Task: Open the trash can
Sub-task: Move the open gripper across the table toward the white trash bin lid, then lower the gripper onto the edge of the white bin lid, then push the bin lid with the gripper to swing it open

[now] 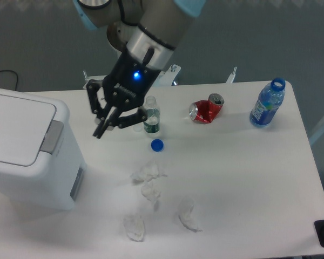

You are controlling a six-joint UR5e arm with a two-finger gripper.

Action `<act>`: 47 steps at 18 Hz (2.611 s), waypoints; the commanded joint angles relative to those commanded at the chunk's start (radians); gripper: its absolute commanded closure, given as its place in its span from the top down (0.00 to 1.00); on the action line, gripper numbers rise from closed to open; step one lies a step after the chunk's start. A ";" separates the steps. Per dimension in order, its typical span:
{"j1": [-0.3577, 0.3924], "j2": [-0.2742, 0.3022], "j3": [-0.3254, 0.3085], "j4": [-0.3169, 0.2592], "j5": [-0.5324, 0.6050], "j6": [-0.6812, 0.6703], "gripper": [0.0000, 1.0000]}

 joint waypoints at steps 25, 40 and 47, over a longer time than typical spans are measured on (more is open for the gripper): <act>-0.080 0.005 -0.058 0.002 0.000 0.000 0.15; -0.083 -0.003 -0.060 0.003 0.002 0.001 0.15; -0.083 -0.003 -0.064 0.006 0.003 0.003 0.15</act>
